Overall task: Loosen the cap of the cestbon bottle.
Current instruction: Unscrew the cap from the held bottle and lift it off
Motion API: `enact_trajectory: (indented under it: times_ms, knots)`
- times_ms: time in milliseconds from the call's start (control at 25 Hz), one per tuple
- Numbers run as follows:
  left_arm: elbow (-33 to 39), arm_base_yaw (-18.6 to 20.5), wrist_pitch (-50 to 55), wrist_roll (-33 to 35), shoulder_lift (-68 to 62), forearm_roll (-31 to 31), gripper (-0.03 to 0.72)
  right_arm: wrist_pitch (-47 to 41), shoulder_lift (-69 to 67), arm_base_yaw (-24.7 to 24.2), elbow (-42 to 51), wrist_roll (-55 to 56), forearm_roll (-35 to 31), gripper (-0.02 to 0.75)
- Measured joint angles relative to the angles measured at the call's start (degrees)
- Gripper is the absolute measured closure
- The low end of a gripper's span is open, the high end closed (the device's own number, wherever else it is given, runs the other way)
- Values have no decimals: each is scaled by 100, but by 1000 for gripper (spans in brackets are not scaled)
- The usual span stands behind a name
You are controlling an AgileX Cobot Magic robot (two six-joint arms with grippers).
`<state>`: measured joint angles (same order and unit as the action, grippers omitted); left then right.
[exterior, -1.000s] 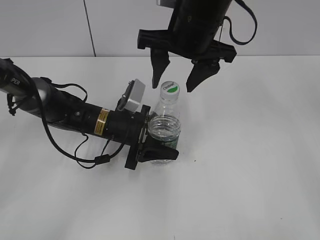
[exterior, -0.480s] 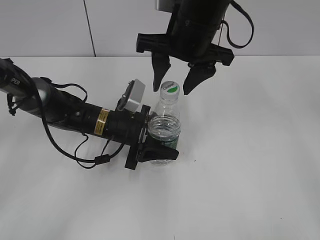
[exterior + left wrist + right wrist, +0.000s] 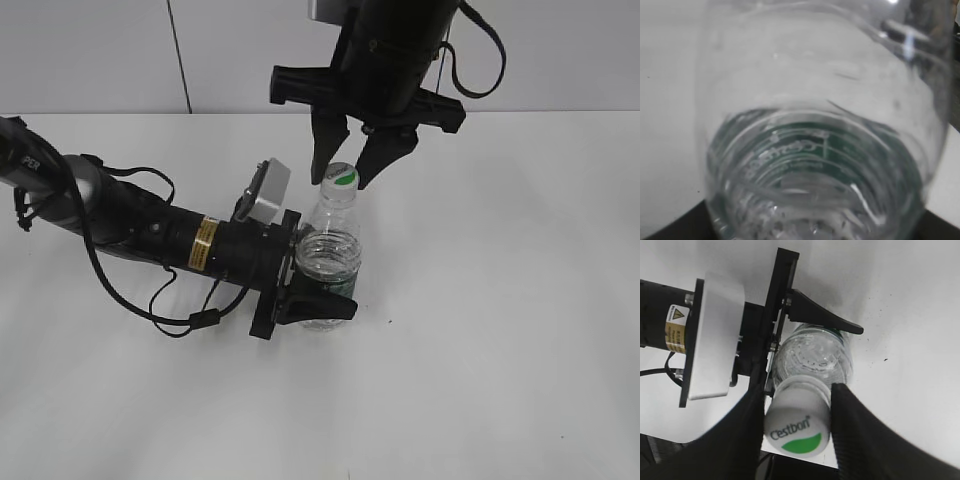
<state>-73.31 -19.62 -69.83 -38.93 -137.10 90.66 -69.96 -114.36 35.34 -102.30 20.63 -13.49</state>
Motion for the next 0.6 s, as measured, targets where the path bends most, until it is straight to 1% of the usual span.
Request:
enact_trajectory:
  times_ms: [320, 480, 600]
  knots:
    - [0, 0, 0, 0, 0, 0, 284, 4, 0, 0, 0, -49, -7, 432]
    - [0, 0, 0, 0, 0, 0, 284, 4, 0, 0, 0, -524, -9, 432]
    - [0, 0, 0, 0, 0, 0, 284, 4, 0, 0, 0, -1095, -28, 432]
